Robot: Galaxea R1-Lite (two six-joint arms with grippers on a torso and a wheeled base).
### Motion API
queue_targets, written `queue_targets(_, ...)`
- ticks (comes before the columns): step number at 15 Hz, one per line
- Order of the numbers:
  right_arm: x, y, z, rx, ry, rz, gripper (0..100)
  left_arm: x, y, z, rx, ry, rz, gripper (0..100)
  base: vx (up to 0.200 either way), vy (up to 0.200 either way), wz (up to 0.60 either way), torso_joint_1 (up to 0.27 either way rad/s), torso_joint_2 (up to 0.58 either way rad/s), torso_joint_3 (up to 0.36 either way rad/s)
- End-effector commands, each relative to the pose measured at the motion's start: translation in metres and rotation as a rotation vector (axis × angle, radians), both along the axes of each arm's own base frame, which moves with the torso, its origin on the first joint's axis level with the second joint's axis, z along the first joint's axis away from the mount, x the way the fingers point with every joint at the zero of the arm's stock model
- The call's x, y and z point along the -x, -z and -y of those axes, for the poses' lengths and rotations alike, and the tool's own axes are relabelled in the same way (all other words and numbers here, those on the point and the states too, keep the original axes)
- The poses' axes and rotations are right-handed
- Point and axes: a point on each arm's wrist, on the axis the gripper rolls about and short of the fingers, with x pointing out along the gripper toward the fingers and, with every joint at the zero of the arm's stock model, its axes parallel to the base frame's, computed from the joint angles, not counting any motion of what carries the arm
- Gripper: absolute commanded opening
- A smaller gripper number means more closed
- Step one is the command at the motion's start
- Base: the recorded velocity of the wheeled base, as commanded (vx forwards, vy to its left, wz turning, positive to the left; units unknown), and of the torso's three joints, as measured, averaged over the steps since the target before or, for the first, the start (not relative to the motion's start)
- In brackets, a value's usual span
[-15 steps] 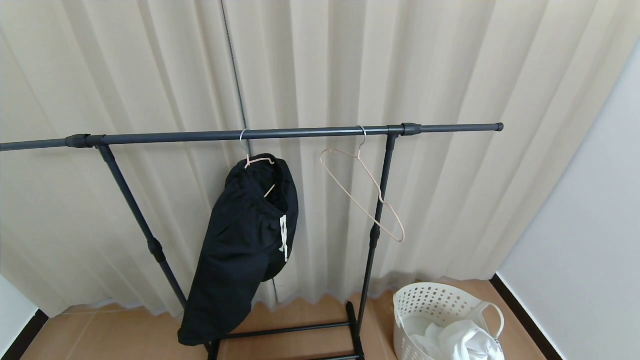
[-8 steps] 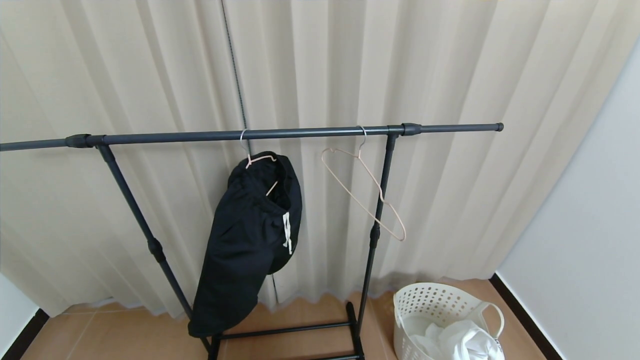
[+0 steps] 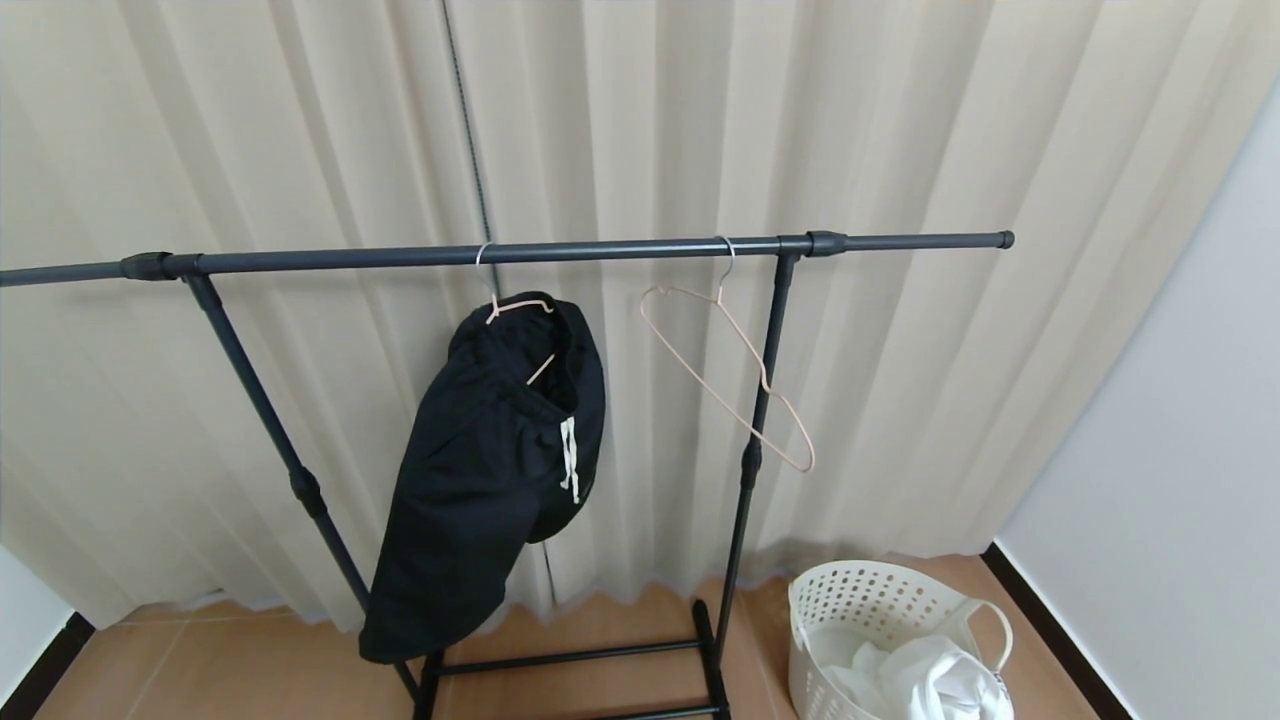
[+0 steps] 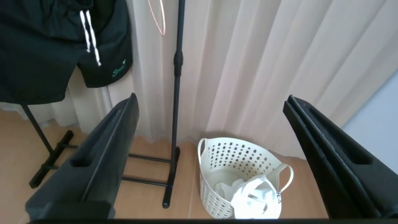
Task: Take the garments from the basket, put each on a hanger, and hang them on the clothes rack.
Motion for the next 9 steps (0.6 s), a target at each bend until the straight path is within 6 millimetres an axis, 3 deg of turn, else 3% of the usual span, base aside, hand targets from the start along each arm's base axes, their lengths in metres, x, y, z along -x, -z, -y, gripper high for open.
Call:
queue_targets(1,0.0,0.0,0.0,0.0,-0.001,0.0,100,-0.0001,-0.0004,0.0,0.0,0.0,-0.001,100,0.0,0.0,0.0,-0.144,0.34,0.188)
queue_targets(9,0.0,0.0,0.0,0.0,-0.001,0.0,100,-0.0001,-0.0004,0.0,0.003,0.0,-0.001,100,0.0,0.0,0.0,-0.148,0.35,0.199)
